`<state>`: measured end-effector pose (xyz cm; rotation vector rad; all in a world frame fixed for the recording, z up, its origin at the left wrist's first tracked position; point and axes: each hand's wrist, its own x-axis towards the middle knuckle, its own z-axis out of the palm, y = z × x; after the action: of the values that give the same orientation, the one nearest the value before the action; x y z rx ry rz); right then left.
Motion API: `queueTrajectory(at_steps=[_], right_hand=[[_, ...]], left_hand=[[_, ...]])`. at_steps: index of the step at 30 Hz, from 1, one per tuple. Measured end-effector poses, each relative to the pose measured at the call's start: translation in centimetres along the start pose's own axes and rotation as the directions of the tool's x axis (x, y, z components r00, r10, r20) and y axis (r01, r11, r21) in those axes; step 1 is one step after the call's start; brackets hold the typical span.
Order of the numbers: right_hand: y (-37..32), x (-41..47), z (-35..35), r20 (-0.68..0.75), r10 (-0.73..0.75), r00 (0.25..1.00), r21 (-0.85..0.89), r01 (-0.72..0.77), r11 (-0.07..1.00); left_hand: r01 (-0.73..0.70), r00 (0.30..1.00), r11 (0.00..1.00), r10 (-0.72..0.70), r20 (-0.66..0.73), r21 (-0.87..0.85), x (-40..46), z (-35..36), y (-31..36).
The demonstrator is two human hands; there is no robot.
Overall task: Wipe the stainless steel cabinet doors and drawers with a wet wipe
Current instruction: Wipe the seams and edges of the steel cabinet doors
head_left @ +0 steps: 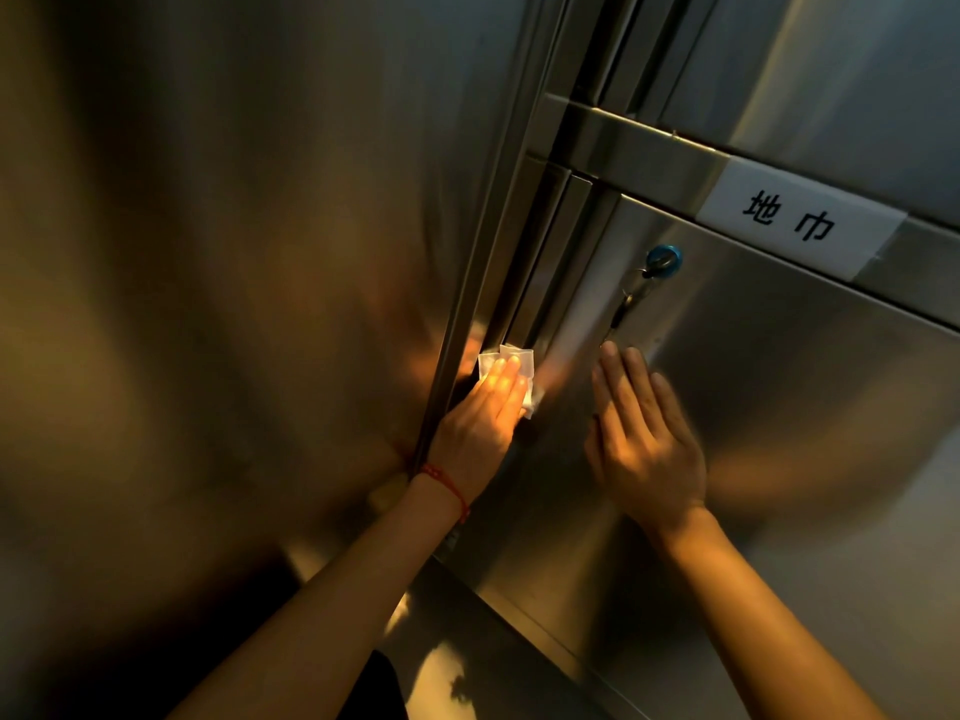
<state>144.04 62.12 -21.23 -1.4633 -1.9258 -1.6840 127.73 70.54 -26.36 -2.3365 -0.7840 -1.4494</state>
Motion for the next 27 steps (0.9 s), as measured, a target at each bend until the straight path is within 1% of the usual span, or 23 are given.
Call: queueTrajectory(at_steps=[4,9,13,17,21,27], right_hand=[[0.0,0.0,0.0,0.002,0.003,1.000,0.000,-0.003,1.000],[0.0,0.0,0.0,0.000,0.003,1.000,-0.002,-0.003,1.000],[0.0,0.1,0.1,-0.001,0.005,1.000,0.006,-0.005,1.000],[0.0,0.0,0.1,-0.002,0.006,1.000,0.007,-0.006,1.000],[0.0,0.0,0.2,-0.005,-0.006,1.000,-0.016,0.006,1.000],[0.0,0.1,0.1,-0.013,0.002,1.000,-0.004,-0.002,1.000]], left_hand=[[0.018,1.000,0.999,-0.017,0.010,-0.031,-0.1,0.2,0.0],[-0.004,1.000,0.999,0.005,0.020,-0.042,-0.2,0.4,-0.2],[-0.011,0.999,0.999,0.008,-0.046,-0.048,1.4,0.7,-0.4],[-0.043,0.997,0.999,0.043,-0.060,0.008,2.0,0.9,-0.6],[-0.022,0.999,1.000,0.021,-0.043,-0.014,1.6,0.5,-0.3],[-0.003,0.997,0.998,-0.002,-0.079,-0.064,1.9,0.3,-0.2]])
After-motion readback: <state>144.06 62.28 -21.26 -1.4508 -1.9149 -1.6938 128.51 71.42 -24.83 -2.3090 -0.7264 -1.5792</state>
